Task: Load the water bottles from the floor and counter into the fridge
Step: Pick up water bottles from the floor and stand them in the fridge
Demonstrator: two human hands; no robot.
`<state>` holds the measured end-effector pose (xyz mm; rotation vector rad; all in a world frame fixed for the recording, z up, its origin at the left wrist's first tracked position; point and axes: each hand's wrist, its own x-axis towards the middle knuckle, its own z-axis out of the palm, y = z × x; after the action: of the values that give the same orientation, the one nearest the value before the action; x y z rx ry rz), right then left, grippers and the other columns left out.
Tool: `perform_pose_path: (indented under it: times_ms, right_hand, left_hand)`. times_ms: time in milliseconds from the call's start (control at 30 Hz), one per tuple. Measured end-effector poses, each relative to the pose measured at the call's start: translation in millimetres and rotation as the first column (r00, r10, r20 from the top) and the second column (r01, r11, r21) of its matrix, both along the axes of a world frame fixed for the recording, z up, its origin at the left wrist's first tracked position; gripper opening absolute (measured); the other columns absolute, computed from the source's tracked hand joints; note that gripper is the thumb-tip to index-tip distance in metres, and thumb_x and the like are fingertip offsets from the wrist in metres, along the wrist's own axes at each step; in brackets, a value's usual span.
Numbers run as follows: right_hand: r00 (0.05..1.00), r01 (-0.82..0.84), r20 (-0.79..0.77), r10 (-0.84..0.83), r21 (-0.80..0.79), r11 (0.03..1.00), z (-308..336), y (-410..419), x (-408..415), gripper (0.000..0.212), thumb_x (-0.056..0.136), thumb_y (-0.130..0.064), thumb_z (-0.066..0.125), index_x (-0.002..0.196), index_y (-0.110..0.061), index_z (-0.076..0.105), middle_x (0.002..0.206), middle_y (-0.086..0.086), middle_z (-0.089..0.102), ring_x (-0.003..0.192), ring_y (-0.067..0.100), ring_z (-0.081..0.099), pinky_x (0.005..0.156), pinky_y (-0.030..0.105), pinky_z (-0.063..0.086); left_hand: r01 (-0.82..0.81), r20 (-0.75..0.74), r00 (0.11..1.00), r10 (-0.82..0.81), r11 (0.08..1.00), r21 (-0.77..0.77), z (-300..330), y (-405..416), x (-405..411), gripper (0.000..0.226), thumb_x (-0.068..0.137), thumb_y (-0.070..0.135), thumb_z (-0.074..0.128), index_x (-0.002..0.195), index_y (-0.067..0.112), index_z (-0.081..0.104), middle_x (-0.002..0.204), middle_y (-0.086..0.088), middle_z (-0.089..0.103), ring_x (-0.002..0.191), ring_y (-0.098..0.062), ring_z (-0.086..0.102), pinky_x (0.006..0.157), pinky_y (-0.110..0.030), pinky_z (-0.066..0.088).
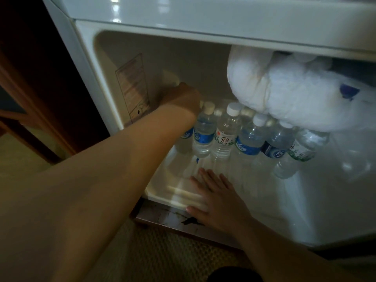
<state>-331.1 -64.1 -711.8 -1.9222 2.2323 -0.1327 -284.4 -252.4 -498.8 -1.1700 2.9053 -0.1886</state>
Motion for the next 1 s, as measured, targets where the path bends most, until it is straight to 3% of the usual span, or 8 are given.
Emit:
perform_pose_path:
  times_ms: [267, 433, 500, 567, 667, 767, 900, 1000]
  right_hand:
    - [1.000, -0.007, 0.002, 0.007, 0.014, 1.000, -3.2, 0.2, -1.0, 0.088, 0.090, -0.083, 0.025, 0.162, -0.037, 0.004, 0.172, -0.001, -0.008, 0.158, 0.019, -0.008, 0.127, 0.047, -0.003]
    - [1.000, 0.015, 0.025, -0.015, 0.007, 1.000, -6.7, -0.8, 2.6, 0.088, 0.088, -0.084, 0.028, 0.162, -0.039, 0.012, 0.172, -0.004, 0.002, 0.158, 0.020, 0.001, 0.125, 0.044, -0.002]
    - [1.000, 0.019, 0.017, -0.019, 0.001, 1.000, -3.6, -1.6, 3.6, 0.085, 0.087, -0.082, 0.033, 0.159, -0.037, 0.025, 0.170, -0.001, 0.015, 0.156, 0.025, 0.013, 0.125, 0.048, 0.009]
    - [0.997, -0.079, -0.012, 0.078, -0.118, 0.990, 6.1, -6.0, 10.9, 0.068, 0.085, -0.070, 0.048, 0.140, -0.031, 0.053, 0.151, 0.004, 0.046, 0.139, 0.032, 0.043, 0.113, 0.050, 0.033]
    - [0.917, -0.380, -0.051, 0.396, -0.420, 0.824, 22.1, -26.5, 46.1, 0.029, 0.084, -0.041, 0.064, 0.104, -0.021, 0.070, 0.104, 0.004, 0.061, 0.093, 0.029, 0.061, 0.080, 0.043, 0.048]
    - [0.761, -0.598, -0.036, 0.648, -0.426, 0.679, 40.6, -55.0, 112.5, 0.013, 0.092, -0.032, 0.064, 0.095, -0.020, 0.070, 0.088, 0.000, 0.061, 0.079, 0.017, 0.055, 0.070, 0.033, 0.046]
    - [0.598, -0.776, 0.030, 0.801, -0.231, 0.587, 23.4, -79.7, 210.7, 0.016, 0.097, -0.039, 0.052, 0.092, -0.025, 0.060, 0.081, -0.003, 0.059, 0.074, 0.020, 0.059, 0.061, 0.037, 0.049]
    - [0.591, -0.805, 0.257, 0.765, 0.126, 0.580, 0.2, -83.7, 286.6, 0.021, 0.098, -0.051, 0.047, 0.096, -0.031, 0.054, 0.088, -0.009, 0.057, 0.079, 0.012, 0.057, 0.067, 0.033, 0.050]
  left_hand:
    - [0.044, 0.048, 0.998, -0.038, 0.991, -0.123, 0.4, 19.9, 31.6, 0.043, 0.091, 0.006, 0.057, 0.134, 0.010, 0.052, 0.127, -0.020, 0.048, 0.111, -0.042, 0.055, 0.085, -0.044, 0.047]
    - [0.328, -0.250, 0.892, -0.377, 0.920, -0.214, -10.9, 44.8, 104.5, 0.028, 0.085, 0.000, 0.062, 0.112, 0.008, 0.061, 0.109, -0.017, 0.052, 0.083, -0.039, 0.061, 0.065, -0.043, 0.052]
    - [0.538, -0.247, 0.781, -0.574, 0.819, -0.200, -14.5, 59.7, 150.1, 0.011, 0.096, 0.015, 0.061, 0.103, 0.012, 0.068, 0.098, -0.010, 0.059, 0.075, -0.031, 0.062, 0.062, -0.042, 0.054]
    - [0.581, -0.300, 0.733, -0.610, 0.792, -0.191, -13.3, 71.4, 201.6, 0.018, 0.101, 0.024, 0.060, 0.097, 0.012, 0.073, 0.085, -0.006, 0.062, 0.071, -0.026, 0.063, 0.061, -0.041, 0.052]
    - [0.421, -0.434, 0.761, -0.482, 0.876, -0.234, -10.2, 73.5, 286.2, 0.024, 0.095, 0.025, 0.069, 0.078, 0.009, 0.072, 0.069, -0.003, 0.059, 0.059, -0.021, 0.059, 0.054, -0.031, 0.049]
    - [0.143, -0.452, 0.852, -0.263, 0.948, -0.283, -13.5, 68.5, 373.0, 0.030, 0.093, 0.031, 0.072, 0.069, 0.013, 0.071, 0.063, 0.003, 0.061, 0.053, -0.013, 0.058, 0.048, -0.028, 0.047]
    - [-0.206, -0.467, 0.879, 0.099, 0.961, -0.184, -25.8, 81.2, 465.7, 0.028, 0.095, 0.035, 0.069, 0.072, 0.018, 0.072, 0.063, 0.011, 0.061, 0.054, -0.003, 0.058, 0.050, -0.025, 0.050]
    - [-0.574, -0.400, 0.749, 0.528, 0.819, 0.008, -38.1, 95.0, 517.8, 0.024, 0.096, 0.049, 0.062, 0.087, 0.027, 0.070, 0.074, 0.015, 0.066, 0.066, -0.002, 0.064, 0.060, -0.029, 0.055]
